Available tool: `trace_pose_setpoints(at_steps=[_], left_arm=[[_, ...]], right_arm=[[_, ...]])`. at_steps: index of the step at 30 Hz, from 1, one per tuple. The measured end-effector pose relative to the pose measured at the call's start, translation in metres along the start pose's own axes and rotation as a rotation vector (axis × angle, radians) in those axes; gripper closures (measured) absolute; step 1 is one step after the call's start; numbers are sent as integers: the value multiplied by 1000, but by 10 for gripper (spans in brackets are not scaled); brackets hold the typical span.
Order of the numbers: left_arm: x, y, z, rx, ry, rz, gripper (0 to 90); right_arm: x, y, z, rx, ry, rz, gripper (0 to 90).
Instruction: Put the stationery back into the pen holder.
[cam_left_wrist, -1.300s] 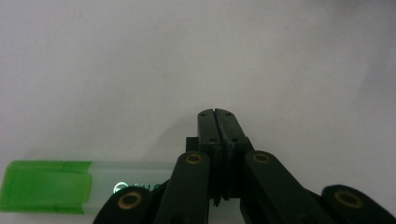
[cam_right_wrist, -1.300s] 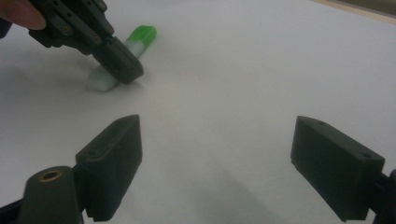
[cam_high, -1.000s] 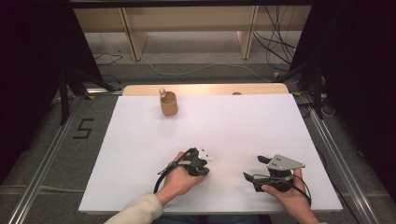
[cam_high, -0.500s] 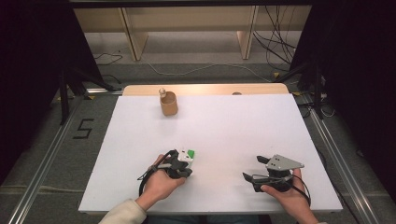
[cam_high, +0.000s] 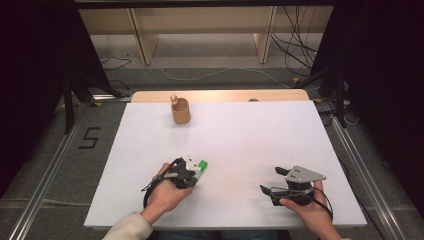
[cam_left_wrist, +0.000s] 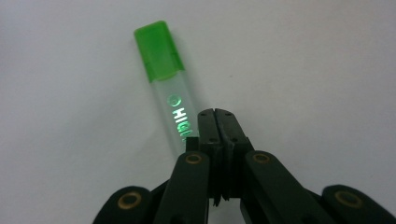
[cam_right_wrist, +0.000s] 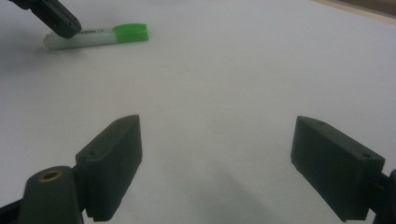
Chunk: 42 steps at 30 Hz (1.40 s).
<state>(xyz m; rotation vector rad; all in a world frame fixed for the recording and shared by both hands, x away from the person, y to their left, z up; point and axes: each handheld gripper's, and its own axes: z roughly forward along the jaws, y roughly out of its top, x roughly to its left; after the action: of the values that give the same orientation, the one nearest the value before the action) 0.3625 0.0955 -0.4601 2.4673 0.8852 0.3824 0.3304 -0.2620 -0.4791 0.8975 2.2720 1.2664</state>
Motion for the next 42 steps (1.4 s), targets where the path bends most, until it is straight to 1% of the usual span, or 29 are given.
trace_pose_setpoints(at_steps=[1,2,3,5,6,7,8,9,12,13,14,15,16,17,18,19,21,23,24,26,28,30,32,34,36,41,42], left_arm=[[0,0,0,0,0,0,893],[2,0,0,6,22,15,879],[3,-1,0,-4,19,8,879],[5,0,1,-21,8,-15,840],[6,0,1,-32,7,-27,832],[6,1,1,-36,14,-27,804],[7,3,1,-51,20,-41,770],[11,7,1,-74,22,-74,729],[17,15,3,-106,22,-133,641],[20,17,4,-107,25,-145,599],[20,17,4,-107,25,-145,554],[21,20,5,-105,32,-161,554],[22,23,7,-99,34,-179,511],[23,25,9,-86,49,-180,479],[23,28,12,-73,63,-197,402],[24,32,18,-39,60,-205,382],[24,33,21,-34,52,-213,380],[24,36,27,-19,55,-203,390],[24,39,31,-15,43,-219,398],[26,41,32,-9,39,-213,404],[27,44,35,-7,41,-225,420],[29,46,38,15,17,-223,455],[29,47,41,27,11,-233,472],[29,47,43,39,8,-234,488],[29,48,44,36,6,-246,503],[28,49,45,45,-6,-244,555],[28,50,46,49,-5,-235,555]], right_arm=[[0,0,0,0,0,0,174],[0,0,0,3,-4,0,174],[0,0,0,3,-4,0,174],[0,0,0,2,-4,-2,174],[0,0,0,1,-1,-1,174],[0,0,0,0,-2,0,174],[0,0,0,0,-2,-2,174],[0,0,0,0,-1,-2,174],[0,0,1,1,-2,-3,174],[0,0,1,1,-2,-3,174],[0,0,1,1,-2,-2,174],[0,0,1,1,-2,-2,174],[0,0,1,2,-3,-2,174],[0,0,1,1,-5,0,173],[0,0,1,3,-4,-2,174],[0,0,1,3,-3,-3,173],[0,0,1,4,-3,-3,174],[0,0,1,2,-3,-3,174],[0,0,1,2,-3,-1,174],[-1,0,1,0,-2,-3,174],[-1,0,1,-1,-1,-1,174],[-1,0,1,-2,-2,-1,174],[-1,0,1,0,-2,-4,174],[0,0,1,0,-2,-3,174],[-1,0,1,0,-2,-3,174],[0,0,1,2,-3,-1,174],[0,0,1,2,-3,-1,174]])
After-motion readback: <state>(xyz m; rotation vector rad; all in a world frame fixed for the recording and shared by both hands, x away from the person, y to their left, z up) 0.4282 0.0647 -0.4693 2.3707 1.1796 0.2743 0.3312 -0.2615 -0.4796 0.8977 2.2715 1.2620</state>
